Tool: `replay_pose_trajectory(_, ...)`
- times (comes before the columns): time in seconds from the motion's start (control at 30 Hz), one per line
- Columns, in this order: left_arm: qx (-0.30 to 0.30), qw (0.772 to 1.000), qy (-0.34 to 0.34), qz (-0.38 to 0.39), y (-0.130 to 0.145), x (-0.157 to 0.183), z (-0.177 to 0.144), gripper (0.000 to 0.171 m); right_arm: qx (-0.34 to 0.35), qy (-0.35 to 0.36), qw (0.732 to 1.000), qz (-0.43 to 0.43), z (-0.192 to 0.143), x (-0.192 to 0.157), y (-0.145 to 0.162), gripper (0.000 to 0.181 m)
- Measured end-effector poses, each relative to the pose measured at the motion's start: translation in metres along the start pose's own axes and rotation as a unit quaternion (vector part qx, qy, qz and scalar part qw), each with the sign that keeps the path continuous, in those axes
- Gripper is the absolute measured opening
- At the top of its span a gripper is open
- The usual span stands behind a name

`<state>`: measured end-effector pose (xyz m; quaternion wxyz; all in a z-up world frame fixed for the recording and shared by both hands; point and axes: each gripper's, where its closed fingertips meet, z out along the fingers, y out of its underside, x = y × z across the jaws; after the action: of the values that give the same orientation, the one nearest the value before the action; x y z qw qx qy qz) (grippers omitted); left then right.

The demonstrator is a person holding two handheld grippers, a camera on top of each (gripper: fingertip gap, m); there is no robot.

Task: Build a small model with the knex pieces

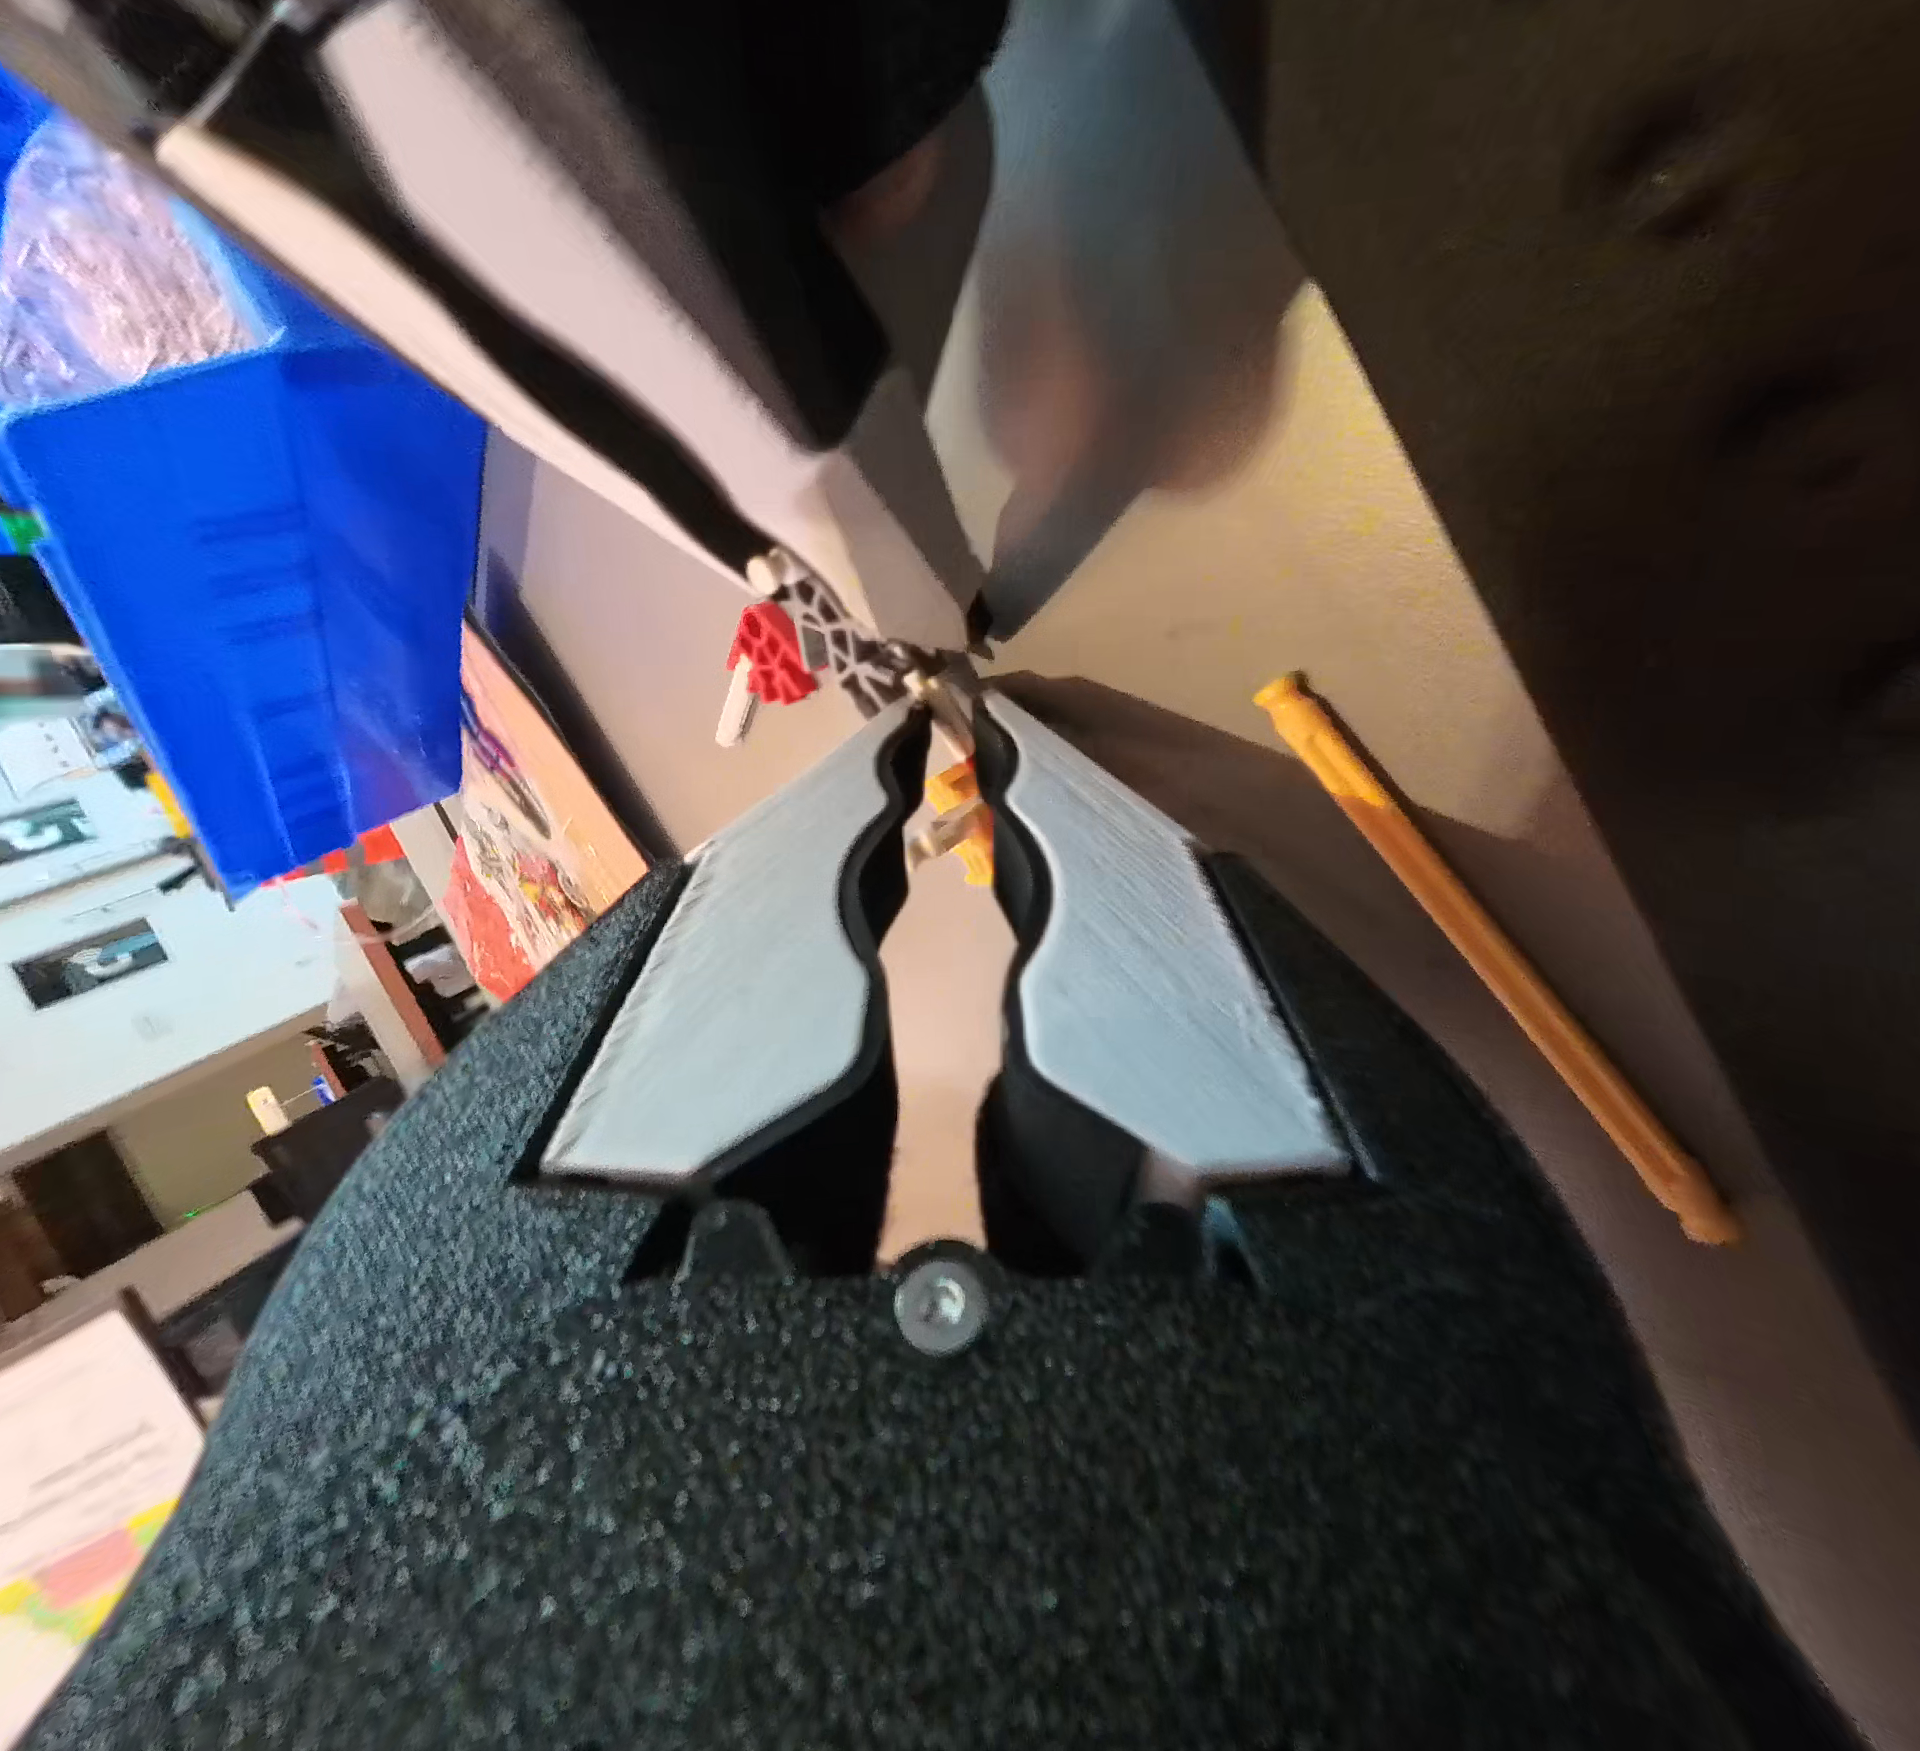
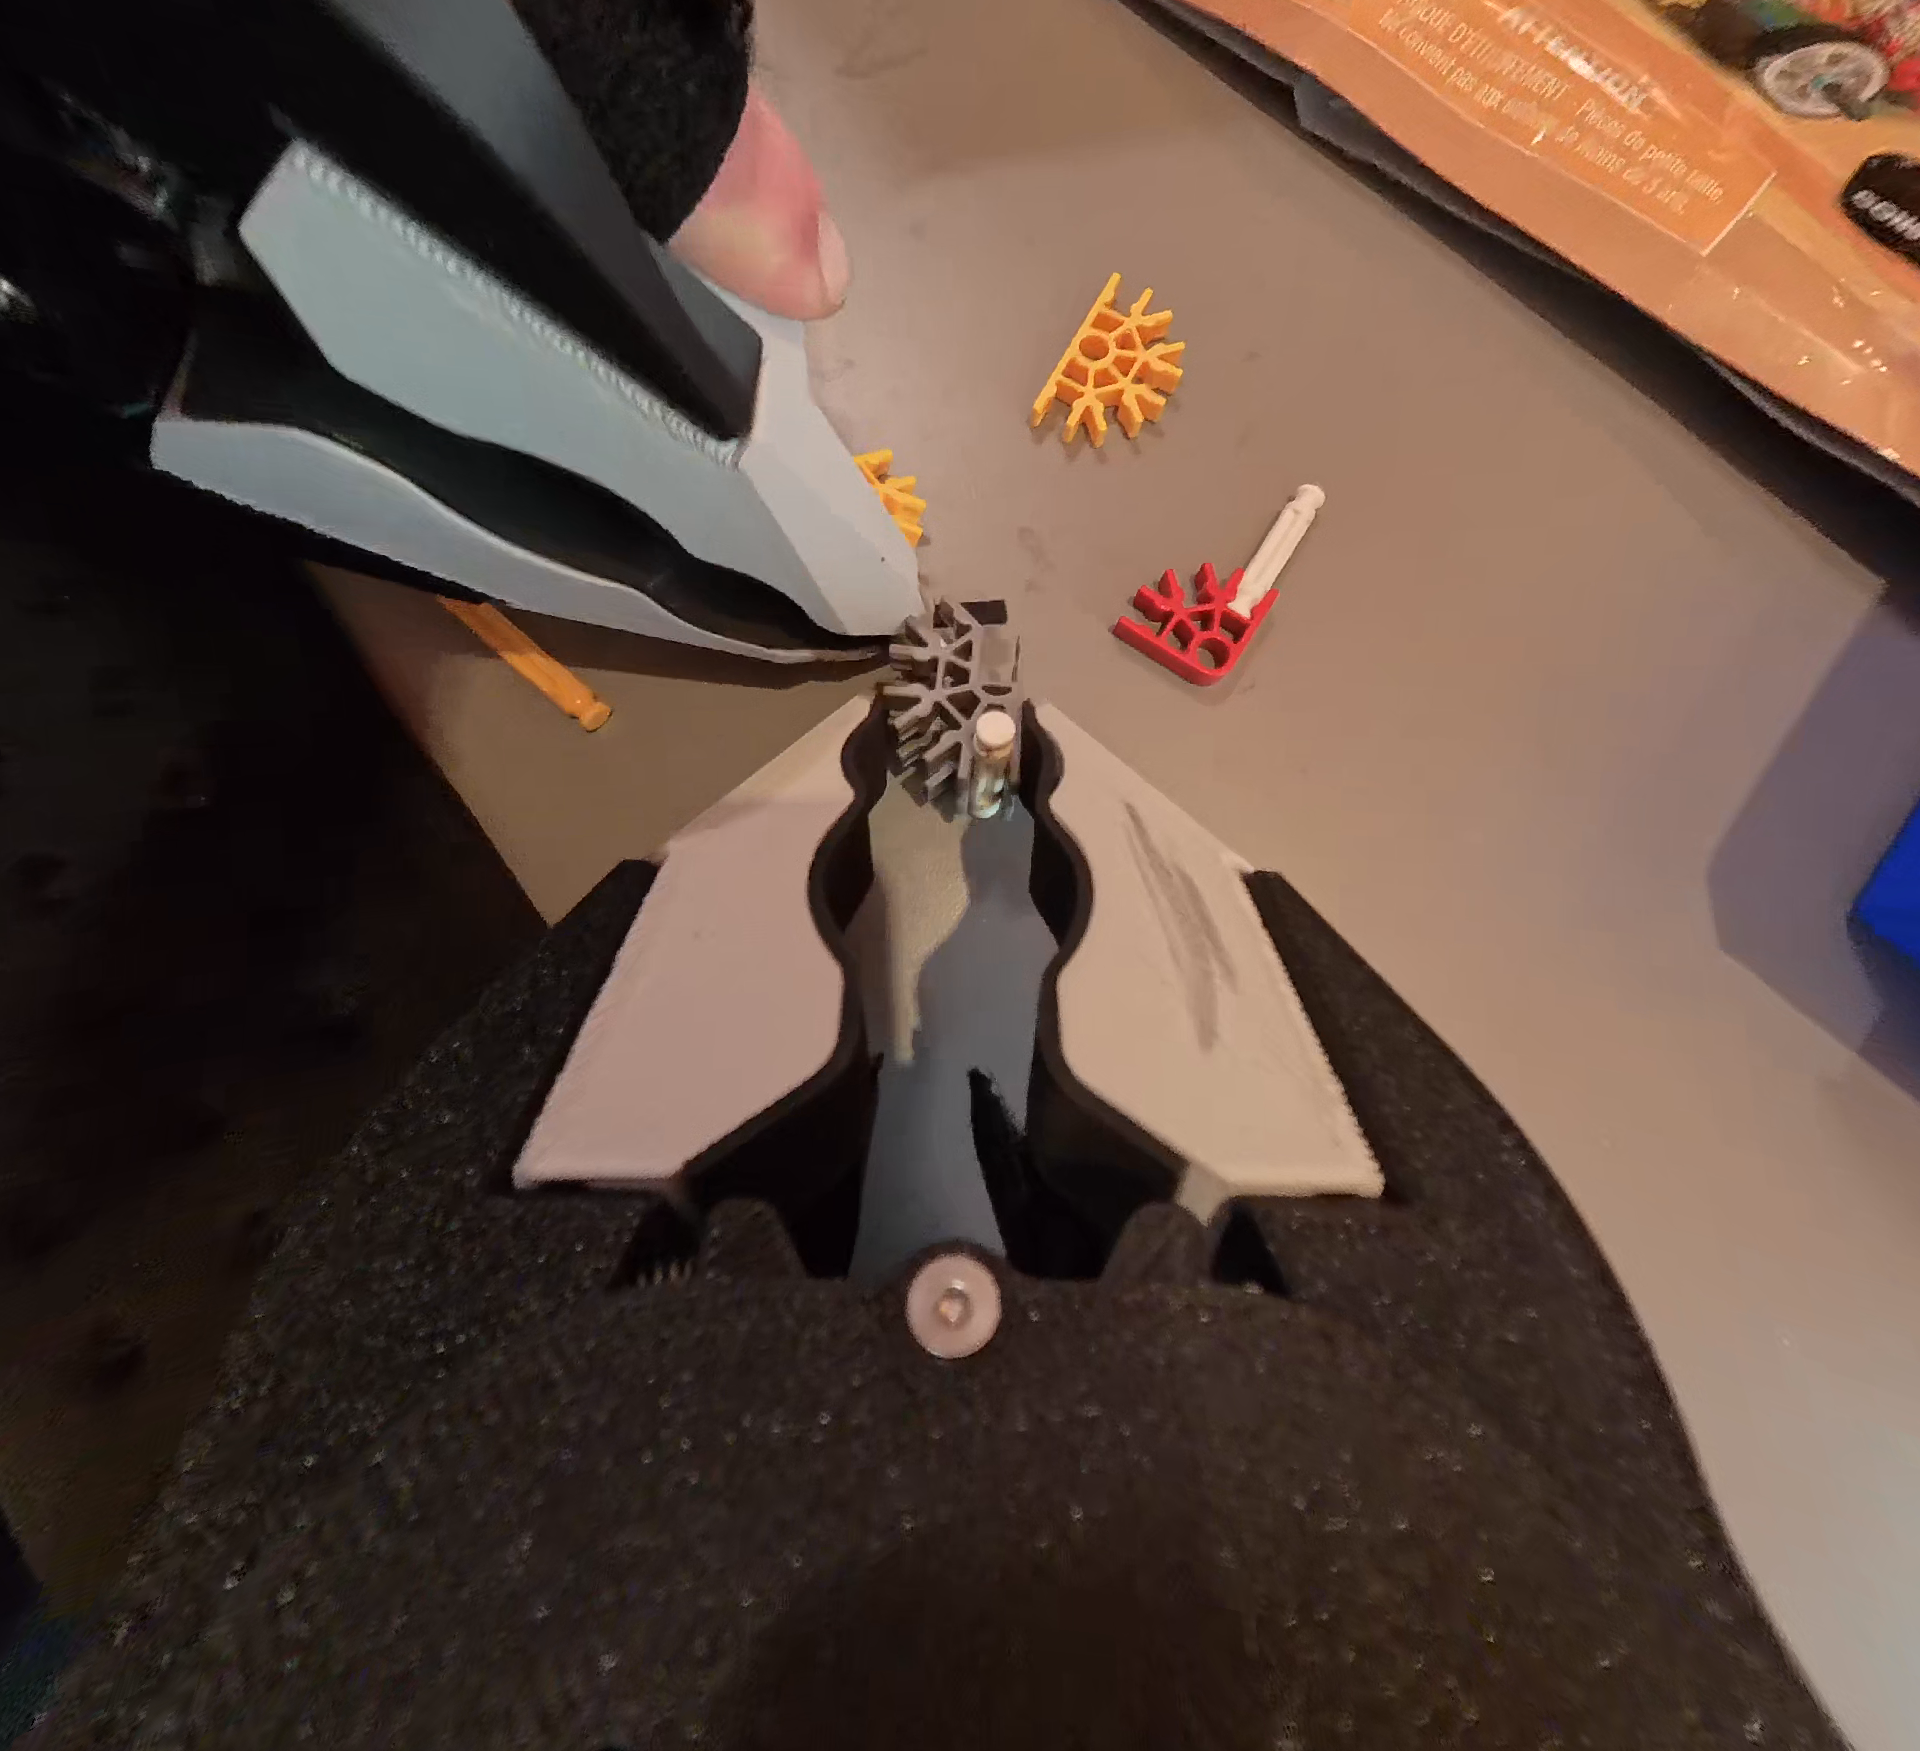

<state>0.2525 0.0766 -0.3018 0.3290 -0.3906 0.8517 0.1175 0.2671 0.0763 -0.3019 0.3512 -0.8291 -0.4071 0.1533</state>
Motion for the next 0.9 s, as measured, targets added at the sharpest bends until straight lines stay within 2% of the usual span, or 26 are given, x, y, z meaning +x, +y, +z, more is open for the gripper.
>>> replay_pose_trajectory(0.17,0.047,0.991,-0.061,-0.108,0.005,-0.017,-0.015,0.032,0.033,0.019,0.999,-0.007,-0.005,0.004,-0.010,0.023)
replay_pose_trajectory(0.27,0.066,0.981,-0.067,-0.169,0.015,-0.026,-0.023,0.036,0.054,0.042,0.997,-0.027,-0.006,0.011,-0.018,0.023)
replay_pose_trajectory(0.37,0.111,0.958,-0.065,-0.256,0.022,-0.036,-0.035,0.037,0.089,0.071,0.991,-0.065,-0.015,0.014,-0.036,0.023)
replay_pose_trajectory(0.4,0.132,0.946,-0.045,-0.293,0.022,-0.036,-0.039,0.035,0.098,0.084,0.988,-0.087,-0.018,0.014,-0.042,0.024)
replay_pose_trajectory(0.47,0.173,0.913,-0.006,-0.370,0.024,-0.037,-0.045,0.043,0.116,0.114,0.978,-0.133,-0.026,0.014,-0.055,0.024)
replay_pose_trajectory(0.57,0.249,0.861,0.032,-0.443,0.025,-0.041,-0.063,0.046,0.130,0.140,0.961,-0.200,-0.034,0.012,-0.070,0.024)
replay_pose_trajectory(0.67,0.271,0.837,0.048,-0.473,0.034,-0.040,-0.070,0.046,0.139,0.136,0.950,-0.243,-0.038,0.003,-0.081,0.024)
replay_pose_trajectory(0.73,0.277,0.823,0.062,-0.492,0.040,-0.036,-0.071,0.057,0.155,0.135,0.944,-0.258,-0.045,-0.001,-0.091,0.024)
replay_pose_trajectory(0.8,0.301,0.799,0.088,-0.513,0.040,-0.031,-0.075,0.057,0.168,0.138,0.936,-0.276,-0.052,-0.003,-0.099,0.024)
replay_pose_trajectory(0.9,0.373,0.729,0.153,-0.554,0.030,-0.030,-0.092,0.054,0.178,0.136,0.927,-0.302,-0.060,-0.008,-0.107,0.024)
